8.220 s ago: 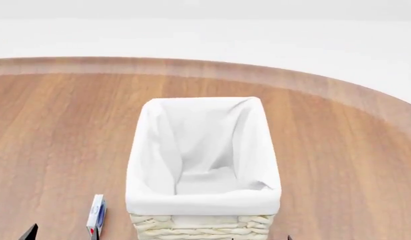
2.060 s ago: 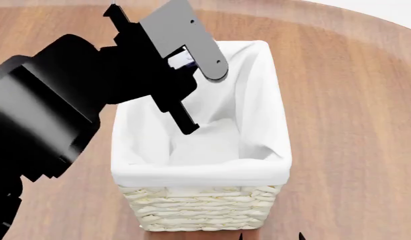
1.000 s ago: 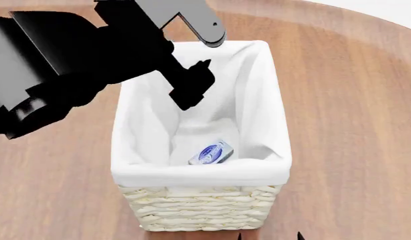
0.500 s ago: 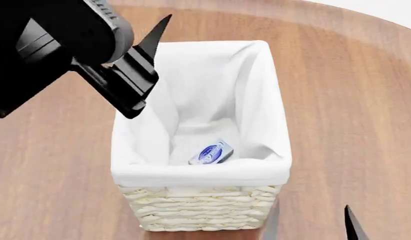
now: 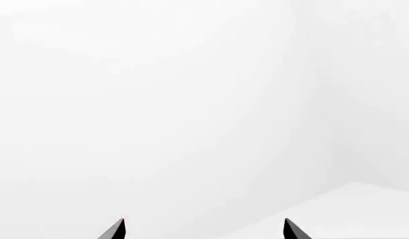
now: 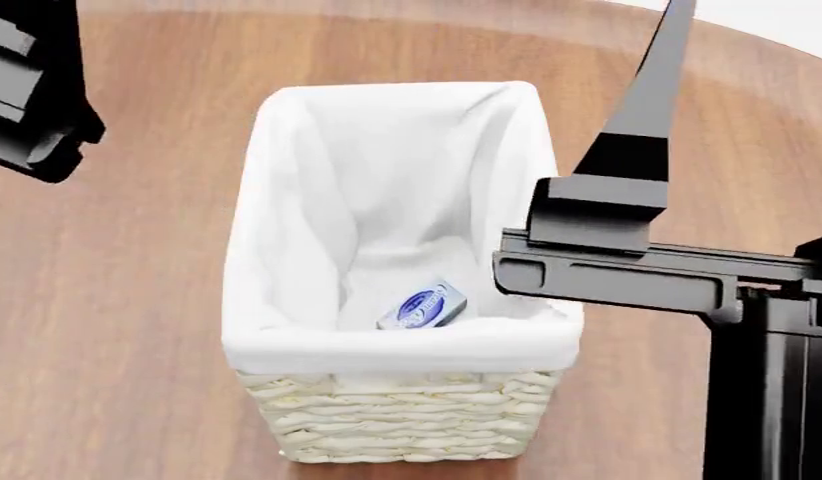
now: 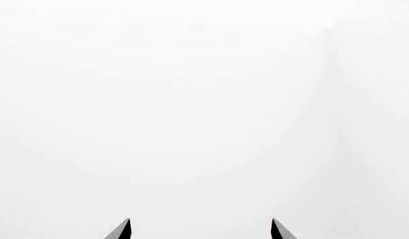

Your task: Pick up the cream cheese box, and put it in the basket.

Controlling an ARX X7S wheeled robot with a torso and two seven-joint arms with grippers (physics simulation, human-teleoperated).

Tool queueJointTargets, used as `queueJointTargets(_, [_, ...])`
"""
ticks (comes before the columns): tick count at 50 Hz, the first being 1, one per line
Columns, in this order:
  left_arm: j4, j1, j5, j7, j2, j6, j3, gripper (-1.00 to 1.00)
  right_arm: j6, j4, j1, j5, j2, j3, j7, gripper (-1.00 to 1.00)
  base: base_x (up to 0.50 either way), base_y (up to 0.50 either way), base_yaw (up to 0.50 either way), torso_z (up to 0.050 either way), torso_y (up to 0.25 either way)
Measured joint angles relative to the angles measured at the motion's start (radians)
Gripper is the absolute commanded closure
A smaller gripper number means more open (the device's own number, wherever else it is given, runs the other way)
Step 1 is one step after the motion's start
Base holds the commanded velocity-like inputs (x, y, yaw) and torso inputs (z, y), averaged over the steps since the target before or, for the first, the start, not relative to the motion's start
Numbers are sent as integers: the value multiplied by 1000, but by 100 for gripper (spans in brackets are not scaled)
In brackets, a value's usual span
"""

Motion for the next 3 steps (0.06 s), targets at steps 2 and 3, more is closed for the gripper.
queueJointTargets(2, [21,0,-7,-34,-16,11,-17,-100,-3,-12,147,68,38,-80,59,-100,0,0,0,0,0])
queueJointTargets(3, [30,0,-11,-50,-24,17,-26,-100,-7,-17,218,97,56,-122,85,-100,0,0,0,0,0])
